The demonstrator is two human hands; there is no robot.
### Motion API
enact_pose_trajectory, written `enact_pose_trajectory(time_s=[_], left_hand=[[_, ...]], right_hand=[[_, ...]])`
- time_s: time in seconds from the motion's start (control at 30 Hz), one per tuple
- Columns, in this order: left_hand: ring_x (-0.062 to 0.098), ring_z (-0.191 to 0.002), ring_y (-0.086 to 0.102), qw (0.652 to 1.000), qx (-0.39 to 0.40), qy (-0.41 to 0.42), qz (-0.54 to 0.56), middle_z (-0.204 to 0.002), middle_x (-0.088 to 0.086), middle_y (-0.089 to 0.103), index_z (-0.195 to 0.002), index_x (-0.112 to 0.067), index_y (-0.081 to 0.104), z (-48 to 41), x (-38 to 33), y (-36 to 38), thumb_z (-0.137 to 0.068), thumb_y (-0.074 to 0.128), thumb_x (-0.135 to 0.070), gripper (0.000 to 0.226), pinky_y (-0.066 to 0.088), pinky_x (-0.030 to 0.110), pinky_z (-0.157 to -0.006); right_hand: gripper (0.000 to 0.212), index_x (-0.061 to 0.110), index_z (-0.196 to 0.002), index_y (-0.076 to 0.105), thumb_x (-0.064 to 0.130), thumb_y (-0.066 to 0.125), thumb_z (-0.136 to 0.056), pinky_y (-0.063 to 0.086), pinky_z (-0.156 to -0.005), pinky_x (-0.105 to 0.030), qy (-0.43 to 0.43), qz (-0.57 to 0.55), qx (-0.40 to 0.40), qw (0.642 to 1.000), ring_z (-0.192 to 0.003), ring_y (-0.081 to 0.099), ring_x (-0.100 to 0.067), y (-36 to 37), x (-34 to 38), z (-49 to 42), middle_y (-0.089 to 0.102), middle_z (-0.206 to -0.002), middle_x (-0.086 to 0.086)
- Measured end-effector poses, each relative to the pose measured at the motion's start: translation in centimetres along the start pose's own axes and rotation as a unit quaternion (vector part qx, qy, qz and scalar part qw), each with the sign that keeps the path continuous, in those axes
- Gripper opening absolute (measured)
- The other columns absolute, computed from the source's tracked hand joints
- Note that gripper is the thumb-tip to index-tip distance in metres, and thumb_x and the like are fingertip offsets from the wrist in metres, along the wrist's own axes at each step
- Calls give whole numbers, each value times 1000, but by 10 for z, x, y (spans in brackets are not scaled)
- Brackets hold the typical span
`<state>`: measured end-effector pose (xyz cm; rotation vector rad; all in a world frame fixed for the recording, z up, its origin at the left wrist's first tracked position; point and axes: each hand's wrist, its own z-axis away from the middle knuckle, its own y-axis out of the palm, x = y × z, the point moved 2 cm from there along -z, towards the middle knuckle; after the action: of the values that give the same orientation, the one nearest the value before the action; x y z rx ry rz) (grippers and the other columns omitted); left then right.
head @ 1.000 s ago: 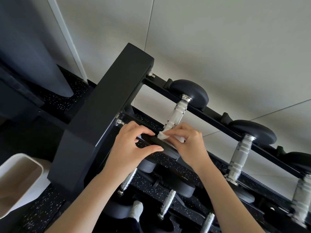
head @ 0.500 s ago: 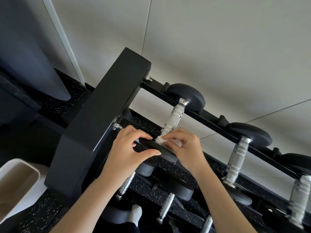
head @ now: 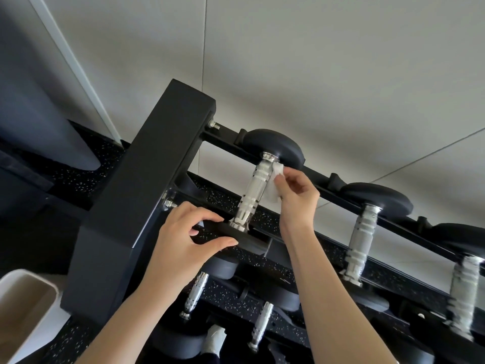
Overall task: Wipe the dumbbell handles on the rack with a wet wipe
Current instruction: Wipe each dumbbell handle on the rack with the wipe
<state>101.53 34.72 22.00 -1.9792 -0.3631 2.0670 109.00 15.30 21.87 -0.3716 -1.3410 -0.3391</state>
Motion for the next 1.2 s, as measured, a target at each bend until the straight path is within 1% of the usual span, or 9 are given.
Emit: enact_pose_trajectory(time_s=[0.1,0.2,0.33,0.57,0.67,0.8,0.93,1.0,1.2], left_hand=[[11,-98,58,1000,2,0,0,-94,-12,58,-91,-42,65,0,-1,0,-56,71,-56,38,51,30,-78],[11,-99,58,1000,0,0,-2,-94,-12,58,-91,-42,65,0,-4,0,-56,70,-56,38,51,29,-78],[12,-99,58,1000,-2,-2,1,-93,-9,59,-90,-39,66,0,-3,0,-57,71,-55,37,52,32,-78],[13,-97,60,1000,-6,1,5,-93,-8,60,-88,-38,67,0,-4,0,-57,73,-53,35,53,34,-77],[12,-98,59,1000,-6,-1,5,-93,-9,60,-88,-38,68,1,-4,0,-57,73,-53,34,53,34,-77],[10,-99,59,1000,-4,-2,-4,-95,-12,60,-88,-39,67,1,-4,0,-57,71,-54,35,52,31,-77],[8,-100,58,1000,-4,-7,-6,-96,-13,60,-88,-40,66,2,-4,0,-57,70,-56,35,51,29,-78],[7,-99,58,1000,-5,-7,-6,-96,-13,59,-90,-41,65,2,-5,1,-57,70,-56,37,50,28,-78],[8,-100,57,1000,-3,-10,-8,-96,-14,59,-90,-42,65,1,-5,1,-56,70,-57,38,50,29,-79]], right_hand=[[20,18,-84,66,-2,61,-84,45,-74,-30,7,-8,8,1000,-75,55,-9,3,-4,-2,64,-80,5],[19,16,-85,65,-3,61,-84,50,-75,-34,12,21,49,998,-78,59,-14,-4,-9,8,65,-83,2],[17,17,-79,65,0,65,-83,54,-72,-28,21,49,122,991,-76,64,-10,-14,-15,31,69,-78,5],[18,10,-76,68,-8,69,-77,55,-76,-30,1,91,196,976,-82,68,-18,-22,-27,49,72,-87,-9],[14,8,-79,68,-6,69,-78,56,-78,-33,14,86,188,978,-83,68,-20,-23,-27,48,72,-88,-10],[15,13,-85,62,-2,62,-85,54,-81,-43,46,53,125,990,-84,64,-23,-20,-22,34,67,-89,-9],[15,18,-88,58,3,57,-90,55,-70,-32,63,4,82,995,-84,63,-21,-10,-9,17,67,-96,-9],[17,19,-88,57,3,55,-91,51,-66,-28,69,-17,74,995,-81,62,-20,-6,-4,10,68,-94,-7],[18,19,-88,55,2,50,-92,43,-71,-40,117,-87,54,988,-78,51,-27,6,-5,0,61,-78,-8]])
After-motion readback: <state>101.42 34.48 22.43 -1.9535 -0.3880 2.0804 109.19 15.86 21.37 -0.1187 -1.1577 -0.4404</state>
